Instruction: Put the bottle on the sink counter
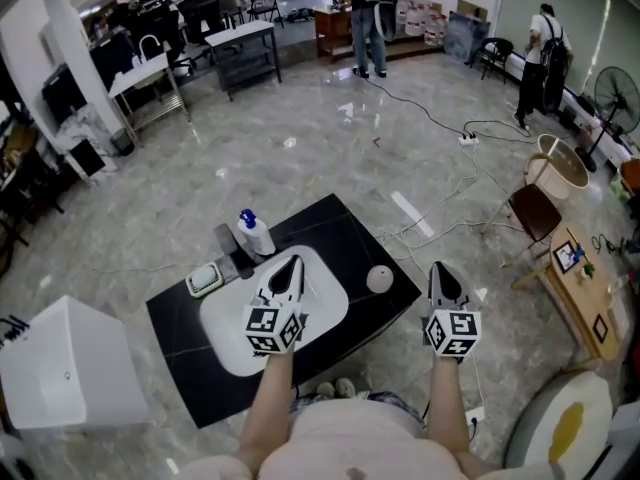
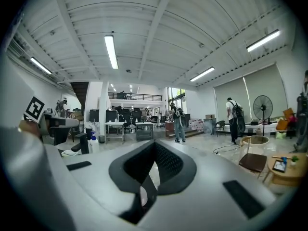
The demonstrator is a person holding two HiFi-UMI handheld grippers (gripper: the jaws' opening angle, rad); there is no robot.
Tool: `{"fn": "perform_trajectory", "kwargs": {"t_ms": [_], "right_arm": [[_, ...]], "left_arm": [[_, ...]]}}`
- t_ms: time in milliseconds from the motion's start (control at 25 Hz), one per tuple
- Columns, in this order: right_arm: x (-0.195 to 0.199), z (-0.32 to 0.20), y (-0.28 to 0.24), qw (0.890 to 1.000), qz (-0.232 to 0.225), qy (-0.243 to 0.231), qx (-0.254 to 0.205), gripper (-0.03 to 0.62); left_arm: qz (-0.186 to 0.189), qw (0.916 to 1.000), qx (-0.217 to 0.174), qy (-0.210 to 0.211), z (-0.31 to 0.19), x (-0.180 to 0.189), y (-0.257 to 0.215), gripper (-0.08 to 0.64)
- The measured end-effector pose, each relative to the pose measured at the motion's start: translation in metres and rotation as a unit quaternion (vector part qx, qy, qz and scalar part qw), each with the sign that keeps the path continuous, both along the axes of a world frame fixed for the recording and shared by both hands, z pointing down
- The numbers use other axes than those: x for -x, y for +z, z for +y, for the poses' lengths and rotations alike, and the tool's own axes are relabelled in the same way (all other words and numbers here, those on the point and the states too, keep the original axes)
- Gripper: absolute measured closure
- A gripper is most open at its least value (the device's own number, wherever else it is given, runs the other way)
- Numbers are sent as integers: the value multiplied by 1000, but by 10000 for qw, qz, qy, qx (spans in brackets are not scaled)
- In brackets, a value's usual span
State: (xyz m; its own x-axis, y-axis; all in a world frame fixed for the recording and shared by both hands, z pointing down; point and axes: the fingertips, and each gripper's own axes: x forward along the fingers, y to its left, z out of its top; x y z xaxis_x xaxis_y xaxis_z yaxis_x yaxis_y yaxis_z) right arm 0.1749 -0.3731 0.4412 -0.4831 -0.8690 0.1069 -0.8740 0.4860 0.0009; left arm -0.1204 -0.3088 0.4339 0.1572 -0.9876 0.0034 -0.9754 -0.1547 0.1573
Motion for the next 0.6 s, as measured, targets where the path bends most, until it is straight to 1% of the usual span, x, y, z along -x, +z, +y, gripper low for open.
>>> {"fn": "perform_trajectory", "kwargs": {"t_ms": [200,400,600], "right_arm": [[-2,1,1,10000,16,-15,13,578],[-1,1,3,10000,29,-15,32,578],[2,1,9,10000,34,-23,70,578]], "left_arm": [[8,10000,32,22,1,-4,2,534],[-175,9998,61,46,0,-8,4,534],[-143,9999,57,74,-2,-7,6,534]]}}
